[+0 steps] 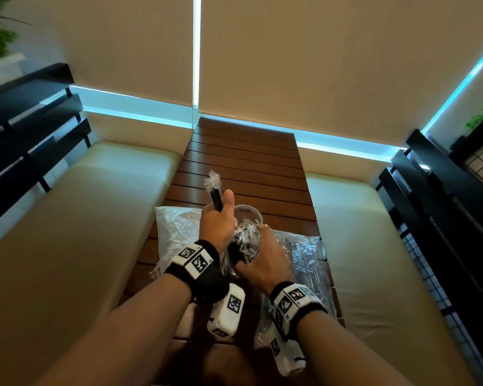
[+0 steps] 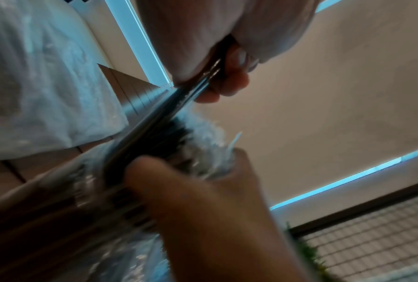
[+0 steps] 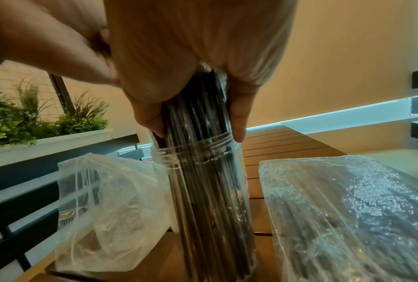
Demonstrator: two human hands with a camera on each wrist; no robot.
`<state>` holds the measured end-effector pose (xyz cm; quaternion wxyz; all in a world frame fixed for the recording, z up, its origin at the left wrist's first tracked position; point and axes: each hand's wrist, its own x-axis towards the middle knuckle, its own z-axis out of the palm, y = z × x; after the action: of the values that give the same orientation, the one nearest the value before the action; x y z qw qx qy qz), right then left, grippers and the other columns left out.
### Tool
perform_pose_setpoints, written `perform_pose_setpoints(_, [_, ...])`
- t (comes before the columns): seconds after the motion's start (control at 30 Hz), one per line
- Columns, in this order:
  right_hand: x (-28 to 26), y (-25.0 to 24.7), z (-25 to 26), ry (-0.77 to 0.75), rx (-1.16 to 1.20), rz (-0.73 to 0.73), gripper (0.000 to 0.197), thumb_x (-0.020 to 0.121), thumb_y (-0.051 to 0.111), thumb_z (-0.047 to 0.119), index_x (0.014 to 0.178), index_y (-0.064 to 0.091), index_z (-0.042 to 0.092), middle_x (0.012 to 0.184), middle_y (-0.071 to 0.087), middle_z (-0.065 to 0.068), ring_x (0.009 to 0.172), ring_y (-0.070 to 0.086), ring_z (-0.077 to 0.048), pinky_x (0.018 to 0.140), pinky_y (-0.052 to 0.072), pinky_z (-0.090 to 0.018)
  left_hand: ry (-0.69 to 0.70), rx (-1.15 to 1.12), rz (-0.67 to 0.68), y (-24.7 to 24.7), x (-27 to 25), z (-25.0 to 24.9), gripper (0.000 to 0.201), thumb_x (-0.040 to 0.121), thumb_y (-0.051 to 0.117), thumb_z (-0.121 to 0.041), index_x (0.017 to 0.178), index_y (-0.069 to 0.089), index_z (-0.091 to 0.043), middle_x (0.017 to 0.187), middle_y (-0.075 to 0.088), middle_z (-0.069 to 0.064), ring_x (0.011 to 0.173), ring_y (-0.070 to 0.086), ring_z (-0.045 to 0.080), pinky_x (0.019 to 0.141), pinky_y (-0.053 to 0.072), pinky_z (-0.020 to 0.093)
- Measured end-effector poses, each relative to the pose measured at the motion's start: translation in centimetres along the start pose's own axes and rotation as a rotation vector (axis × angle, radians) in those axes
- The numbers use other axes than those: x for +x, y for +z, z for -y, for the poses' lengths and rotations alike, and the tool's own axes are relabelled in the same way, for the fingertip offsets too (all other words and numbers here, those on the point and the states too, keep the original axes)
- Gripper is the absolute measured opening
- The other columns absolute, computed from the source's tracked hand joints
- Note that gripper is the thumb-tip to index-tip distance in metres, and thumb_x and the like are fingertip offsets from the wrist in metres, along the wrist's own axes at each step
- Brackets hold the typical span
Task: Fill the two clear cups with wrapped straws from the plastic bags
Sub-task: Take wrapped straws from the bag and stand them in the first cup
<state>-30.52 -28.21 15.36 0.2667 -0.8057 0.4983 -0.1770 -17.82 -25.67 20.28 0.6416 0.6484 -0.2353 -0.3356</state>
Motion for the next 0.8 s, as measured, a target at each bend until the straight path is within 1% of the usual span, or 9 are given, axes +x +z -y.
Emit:
perform_pose_setpoints(0.1, [0.0, 0.3, 0.0, 0.001, -0.008, 0.03, 0.087, 0.066, 0.08, 0.042, 0.137, 0.03, 0.034, 0.129, 0.056, 0.002, 0.111, 0.061, -0.023, 0.087, 0.055, -0.04, -0.015, 0.106, 0.023, 0.2, -0.8, 2.6, 0.052, 0.093, 0.048, -0.057, 0.068, 0.054, -0.011, 0.057, 0.055, 0.003, 0.053, 0.053, 0.019, 0.062, 0.048, 0.035])
perform_pose_setpoints(0.2, [0.2, 0.4, -0.4, -0.001, 0.01, 0.001, 0.084, 0.066, 0.079, 0.046, 0.134, 0.031, 0.038, 0.126, 0.058, 0.005, 0.105, 0.064, -0.021, 0.081, 0.057, -0.039, 0.023, 0.168, 0.054, 0.7, -1.3, 3.4, 0.044, 0.094, 0.05, -0.053, 0.077, 0.06, -0.014, 0.075, 0.065, 0.002, 0.069, 0.063, 0.018, 0.067, 0.052, 0.033])
perform_pose_setpoints(0.27, [0.1, 0.6, -0.5, -0.006, 0.016, -0.008, 0.084, 0.066, 0.079, 0.047, 0.135, 0.031, 0.038, 0.125, 0.058, 0.004, 0.103, 0.065, -0.02, 0.079, 0.057, -0.038, 0.112, 0.286, 0.074, 0.4, -1.5, 3.6, 0.03, 0.094, 0.053, -0.051, 0.077, 0.056, -0.026, 0.1, 0.059, 0.004, 0.092, 0.063, 0.023, 0.083, 0.052, 0.04])
perform_pose_setpoints(0.37, [0.0, 0.6, -0.5, 0.0, 0.014, -0.02, 0.082, 0.068, 0.077, 0.048, 0.134, 0.031, 0.038, 0.123, 0.059, 0.004, 0.102, 0.065, -0.021, 0.079, 0.058, -0.041, 0.241, 0.551, 0.156, -0.6, -1.7, 3.7, 0.022, 0.09, 0.057, -0.05, 0.076, 0.055, -0.034, 0.103, 0.043, -0.007, 0.1, 0.057, 0.02, 0.093, 0.049, 0.046])
perform_pose_setpoints(0.43, [-0.1, 0.6, -0.5, -0.002, 0.012, -0.016, 0.08, 0.069, 0.079, 0.046, 0.133, 0.031, 0.039, 0.123, 0.058, 0.005, 0.1, 0.065, -0.02, 0.076, 0.058, -0.039, 0.318, 0.572, 0.199, -1.0, -1.7, 2.7, 0.022, 0.086, 0.065, -0.047, 0.097, 0.061, -0.029, 0.108, 0.048, -0.007, 0.096, 0.059, 0.013, 0.088, 0.053, 0.039])
perform_pose_setpoints(0.53, [-0.1, 0.4, -0.5, 0.001, 0.004, 0.009, 0.084, 0.069, 0.081, 0.038, 0.134, 0.028, 0.04, 0.126, 0.056, 0.004, 0.102, 0.065, -0.023, 0.077, 0.057, -0.04, 0.507, 0.517, 0.183, -1.1, -1.3, 0.1, 0.065, 0.082, 0.072, -0.042, 0.138, 0.044, -0.025, 0.119, 0.055, -0.012, 0.099, 0.06, 0.001, 0.082, 0.047, 0.011])
perform_pose_setpoints(0.63, [-0.3, 0.4, -0.6, -0.002, 0.026, 0.011, 0.089, 0.069, 0.082, 0.04, 0.137, 0.025, 0.041, 0.128, 0.055, 0.004, 0.107, 0.063, -0.028, 0.083, 0.056, -0.048, 0.67, 0.607, 0.255, -0.3, -1.3, -1.5, 0.061, 0.092, 0.064, -0.027, 0.147, 0.036, -0.022, 0.127, 0.056, -0.008, 0.106, 0.057, 0.0, 0.086, 0.037, -0.001])
perform_pose_setpoints(0.73, [-0.2, 0.7, -1.1, -0.051, 0.163, 0.018, 0.084, 0.065, 0.079, 0.051, 0.133, 0.03, 0.046, 0.121, 0.057, 0.012, 0.1, 0.066, -0.018, 0.078, 0.059, -0.048, 0.688, 0.939, 0.381, 0.2, -1.9, -0.4, 0.049, 0.103, 0.034, -0.039, 0.148, 0.034, -0.019, 0.151, 0.042, 0.001, 0.14, 0.034, 0.014, 0.118, 0.026, 0.033])
perform_pose_setpoints(0.8, [-0.2, 0.6, -1.2, -0.102, 0.206, 0.068, 0.088, 0.069, 0.075, 0.053, 0.14, 0.025, 0.044, 0.136, 0.051, 0.011, 0.106, 0.064, -0.013, 0.082, 0.06, -0.044, 0.61, 1.157, 0.447, 0.0, -2.3, 1.8, 0.063, 0.1, 0.012, -0.054, 0.152, 0.023, -0.02, 0.16, 0.025, -0.002, 0.149, 0.012, 0.015, 0.122, 0.006, 0.048])
